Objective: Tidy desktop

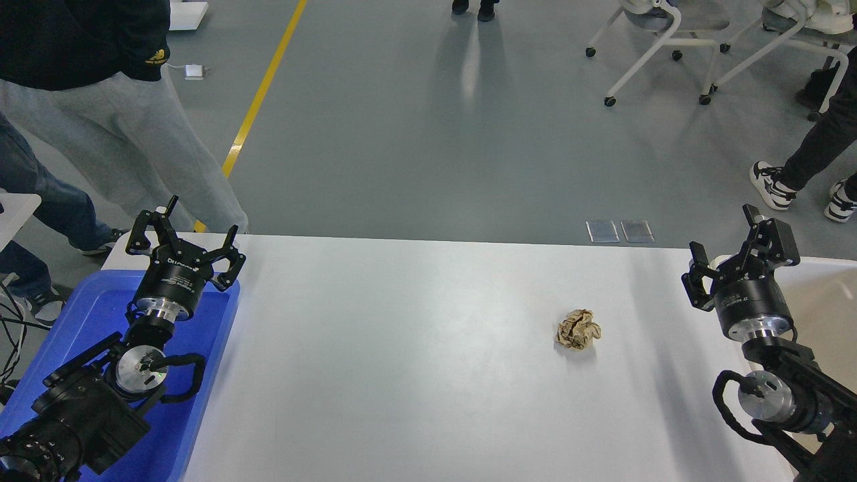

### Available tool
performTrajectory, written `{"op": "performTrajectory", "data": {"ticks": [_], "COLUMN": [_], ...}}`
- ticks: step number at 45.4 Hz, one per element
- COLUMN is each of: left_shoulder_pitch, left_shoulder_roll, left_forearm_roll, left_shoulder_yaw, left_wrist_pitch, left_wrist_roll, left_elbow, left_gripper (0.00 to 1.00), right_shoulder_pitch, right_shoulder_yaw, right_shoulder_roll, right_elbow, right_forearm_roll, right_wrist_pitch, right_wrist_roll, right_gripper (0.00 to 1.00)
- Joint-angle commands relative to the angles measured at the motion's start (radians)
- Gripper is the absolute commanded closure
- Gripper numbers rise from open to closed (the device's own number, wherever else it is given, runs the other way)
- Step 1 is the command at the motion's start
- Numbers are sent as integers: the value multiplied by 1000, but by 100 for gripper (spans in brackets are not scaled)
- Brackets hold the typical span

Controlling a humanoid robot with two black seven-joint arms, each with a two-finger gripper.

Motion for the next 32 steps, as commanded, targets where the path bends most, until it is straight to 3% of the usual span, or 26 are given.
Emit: {"op": "performTrajectory", "data": {"ticks": [1,19,32], "left_shoulder_pitch": [0,0,0], "left_shoulder_roll": [0,0,0], "left_forearm_roll": [0,0,0], "left_shoulder_yaw": [0,0,0], "left_wrist_pitch": [0,0,0], "left_wrist_roll": [0,0,0], "left_elbow": [0,0,0], "left_gripper": [0,0,0], "right_shoulder_pitch": [0,-8,96], "right_shoulder_yaw": [0,-21,-199], "right_shoulder_roll": [0,-4,-133], "right_elbow": [2,14,55], "right_forearm_roll": [0,14,24], "right_wrist_pitch": [-7,-14,-51], "right_wrist_roll": [0,1,-14], "right_gripper": [1,1,1]}}
